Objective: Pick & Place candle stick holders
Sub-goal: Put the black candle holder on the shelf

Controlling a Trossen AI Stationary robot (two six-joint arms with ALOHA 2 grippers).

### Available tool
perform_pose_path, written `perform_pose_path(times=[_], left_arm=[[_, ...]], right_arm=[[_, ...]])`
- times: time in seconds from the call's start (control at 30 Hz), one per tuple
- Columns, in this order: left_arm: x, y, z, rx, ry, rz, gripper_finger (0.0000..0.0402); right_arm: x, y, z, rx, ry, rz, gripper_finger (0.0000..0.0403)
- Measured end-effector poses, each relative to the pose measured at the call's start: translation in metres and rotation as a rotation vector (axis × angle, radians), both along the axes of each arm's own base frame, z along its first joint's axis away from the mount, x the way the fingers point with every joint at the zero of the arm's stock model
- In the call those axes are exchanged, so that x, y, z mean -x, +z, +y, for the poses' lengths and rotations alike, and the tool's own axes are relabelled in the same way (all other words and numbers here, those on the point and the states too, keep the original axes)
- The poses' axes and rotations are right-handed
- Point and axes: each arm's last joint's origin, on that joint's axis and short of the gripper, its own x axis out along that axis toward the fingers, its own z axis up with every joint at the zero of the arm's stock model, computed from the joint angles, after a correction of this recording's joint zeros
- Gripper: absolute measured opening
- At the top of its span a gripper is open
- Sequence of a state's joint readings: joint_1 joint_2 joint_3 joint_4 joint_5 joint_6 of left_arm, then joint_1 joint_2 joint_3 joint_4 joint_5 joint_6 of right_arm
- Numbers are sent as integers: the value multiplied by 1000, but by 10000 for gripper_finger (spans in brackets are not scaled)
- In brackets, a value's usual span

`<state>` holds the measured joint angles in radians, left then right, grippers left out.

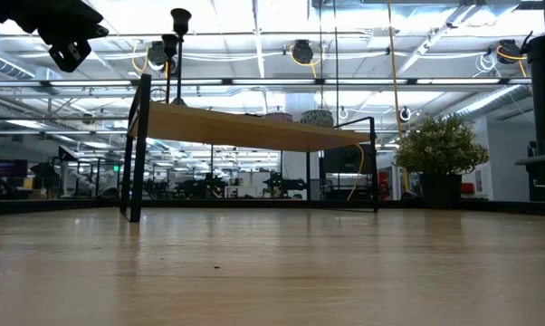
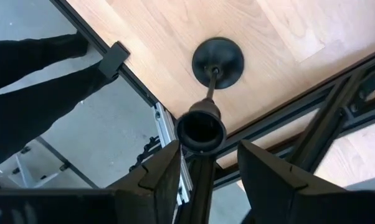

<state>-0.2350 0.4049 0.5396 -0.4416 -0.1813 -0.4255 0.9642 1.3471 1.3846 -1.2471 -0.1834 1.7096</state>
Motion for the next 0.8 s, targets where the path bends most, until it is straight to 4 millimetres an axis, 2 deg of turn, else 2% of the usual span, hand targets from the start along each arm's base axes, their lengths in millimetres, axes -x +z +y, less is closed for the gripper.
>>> perform_pose_path(times=[0.23,0.47,0.6,0.8], left_arm=[[0,0,0,0,0,3,88],[0,0,0,1,1,3,88],[0,0,0,2,2,3,88],[-1,-1,0,-6,8,7,88]], right_arm=[[-2,-25,3,-1,1,4,150],[0,-48,3,-15,11,77,145],[0,-54,4,-37,22,70,111],[0,-56,4,-29,22,72,17]])
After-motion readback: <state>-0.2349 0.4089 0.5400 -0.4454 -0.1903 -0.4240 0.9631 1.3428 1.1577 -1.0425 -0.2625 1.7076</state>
